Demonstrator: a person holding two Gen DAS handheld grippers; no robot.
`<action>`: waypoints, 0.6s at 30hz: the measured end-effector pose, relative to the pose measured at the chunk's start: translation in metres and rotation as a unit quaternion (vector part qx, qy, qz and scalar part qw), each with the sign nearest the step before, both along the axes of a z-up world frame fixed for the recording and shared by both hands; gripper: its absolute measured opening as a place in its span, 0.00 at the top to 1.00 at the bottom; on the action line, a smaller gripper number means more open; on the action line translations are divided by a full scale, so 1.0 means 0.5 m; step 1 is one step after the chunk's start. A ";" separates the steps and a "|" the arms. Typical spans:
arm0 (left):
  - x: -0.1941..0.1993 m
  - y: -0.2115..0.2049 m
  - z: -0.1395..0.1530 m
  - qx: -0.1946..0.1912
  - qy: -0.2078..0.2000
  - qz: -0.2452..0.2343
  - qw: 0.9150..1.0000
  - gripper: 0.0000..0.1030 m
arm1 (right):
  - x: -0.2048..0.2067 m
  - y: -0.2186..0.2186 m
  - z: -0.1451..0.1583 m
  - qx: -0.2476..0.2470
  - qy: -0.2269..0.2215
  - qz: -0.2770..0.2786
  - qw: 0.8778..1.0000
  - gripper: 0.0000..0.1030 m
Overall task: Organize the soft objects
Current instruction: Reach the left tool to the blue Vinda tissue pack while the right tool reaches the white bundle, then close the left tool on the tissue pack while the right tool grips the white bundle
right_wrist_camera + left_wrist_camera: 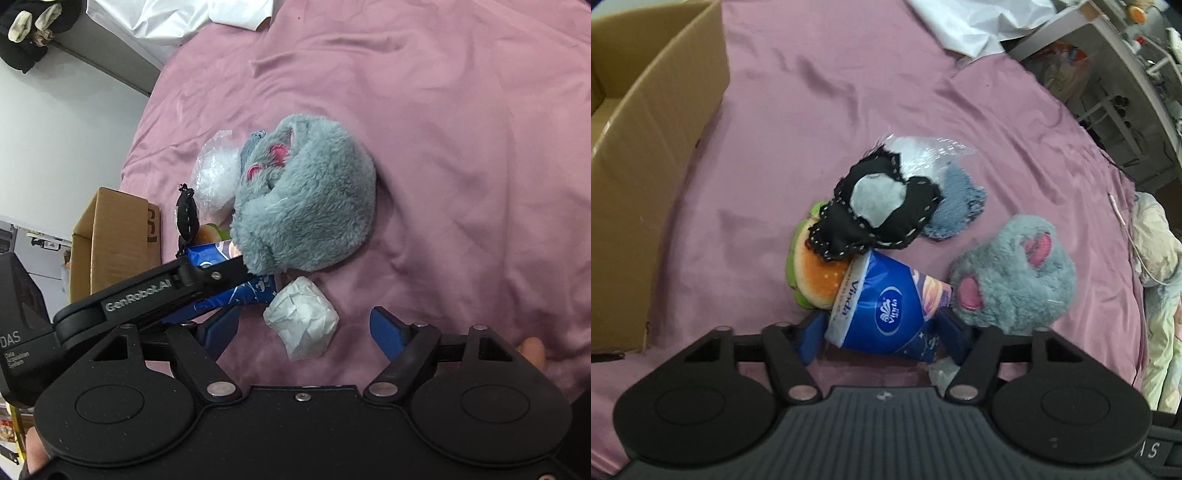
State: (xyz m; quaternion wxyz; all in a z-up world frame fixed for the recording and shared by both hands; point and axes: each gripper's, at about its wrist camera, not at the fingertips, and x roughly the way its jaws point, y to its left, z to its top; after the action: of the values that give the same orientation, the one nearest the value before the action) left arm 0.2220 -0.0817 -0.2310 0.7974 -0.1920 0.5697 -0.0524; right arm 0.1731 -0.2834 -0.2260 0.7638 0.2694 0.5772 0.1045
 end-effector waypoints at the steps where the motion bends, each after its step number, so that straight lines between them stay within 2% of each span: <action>1: -0.001 0.003 -0.001 -0.005 0.001 0.006 1.000 0.44 | 0.005 0.002 -0.005 0.003 0.003 -0.001 1.000 0.27; 6: -0.014 0.010 0.009 -0.014 -0.009 0.007 1.000 0.55 | 0.013 0.010 -0.017 0.007 0.012 0.000 1.000 0.38; 10: -0.024 0.010 0.023 -0.024 -0.019 0.008 0.999 0.65 | 0.008 0.018 -0.016 0.006 0.010 0.010 1.000 0.57; 18: -0.057 0.015 0.060 -0.034 -0.042 0.010 0.998 0.81 | -0.007 0.017 0.007 0.001 -0.018 0.013 1.000 0.58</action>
State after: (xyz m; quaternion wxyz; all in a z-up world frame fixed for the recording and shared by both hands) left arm 0.1934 -0.0741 -0.2012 0.8140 -0.2226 0.5317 -0.0721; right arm 0.1695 -0.2748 -0.2225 0.7725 0.2605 0.5665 0.1204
